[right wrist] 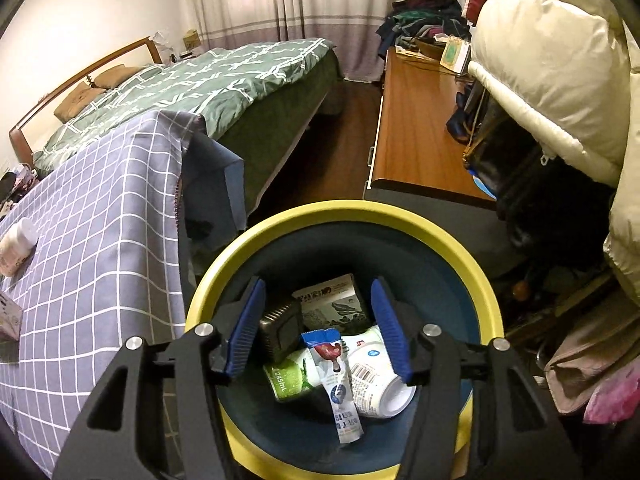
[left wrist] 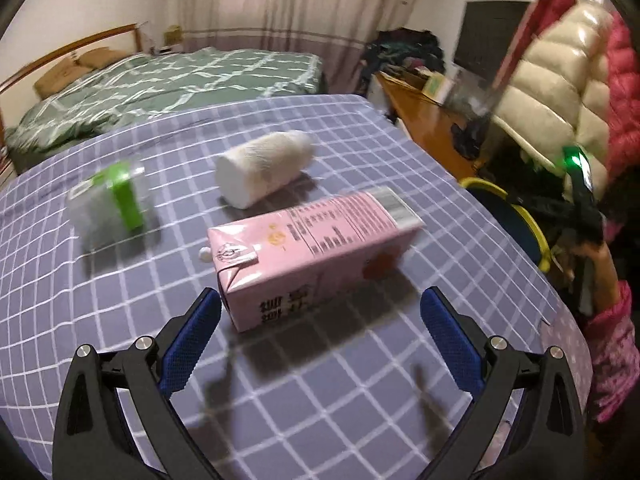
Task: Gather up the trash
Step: 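Carry the pouch over the yellow bin and open the right gripper, then grasp the pink milk carton with the left gripper and lift it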
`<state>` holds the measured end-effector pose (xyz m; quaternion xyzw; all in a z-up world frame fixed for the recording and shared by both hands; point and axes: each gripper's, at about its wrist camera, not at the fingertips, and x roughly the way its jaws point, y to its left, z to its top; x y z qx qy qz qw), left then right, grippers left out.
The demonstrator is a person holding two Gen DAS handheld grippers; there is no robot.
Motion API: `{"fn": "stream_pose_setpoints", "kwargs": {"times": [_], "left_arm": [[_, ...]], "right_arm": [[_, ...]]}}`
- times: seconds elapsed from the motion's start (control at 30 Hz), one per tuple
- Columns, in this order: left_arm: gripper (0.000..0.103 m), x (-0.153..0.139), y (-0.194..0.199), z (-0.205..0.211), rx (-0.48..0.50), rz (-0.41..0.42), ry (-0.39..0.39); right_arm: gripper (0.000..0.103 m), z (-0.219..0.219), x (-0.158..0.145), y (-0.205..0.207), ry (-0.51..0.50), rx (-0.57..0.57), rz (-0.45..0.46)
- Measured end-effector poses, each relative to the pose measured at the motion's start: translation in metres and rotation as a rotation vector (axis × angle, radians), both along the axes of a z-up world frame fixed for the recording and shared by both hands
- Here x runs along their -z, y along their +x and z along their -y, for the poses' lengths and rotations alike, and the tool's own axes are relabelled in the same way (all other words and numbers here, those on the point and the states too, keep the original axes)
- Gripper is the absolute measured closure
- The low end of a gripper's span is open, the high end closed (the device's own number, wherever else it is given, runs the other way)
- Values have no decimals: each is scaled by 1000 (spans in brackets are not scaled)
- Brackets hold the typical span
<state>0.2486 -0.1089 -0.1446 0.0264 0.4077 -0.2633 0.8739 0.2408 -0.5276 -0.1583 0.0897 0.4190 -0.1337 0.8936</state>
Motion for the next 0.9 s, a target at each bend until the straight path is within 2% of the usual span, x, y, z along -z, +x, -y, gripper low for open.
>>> {"fn": "stream_pose_setpoints", "kwargs": {"times": [0.27, 0.37, 0.53, 0.73, 0.9], "left_arm": [[5, -9, -33, 44, 199, -72, -70], [5, -16, -46, 58, 272, -64, -55], [5, -30, -47, 56, 245, -4, 14], [6, -27, -9, 63, 193, -6, 83], [22, -10, 22, 84, 181, -33, 169]], "right_arm": [[48, -6, 0, 3, 9, -25, 4], [48, -7, -1, 2, 12, -28, 8], [48, -3, -2, -2, 18, -20, 17], [48, -3, 2, -2, 29, -20, 15], [48, -6, 3, -2, 32, -28, 14]]}}
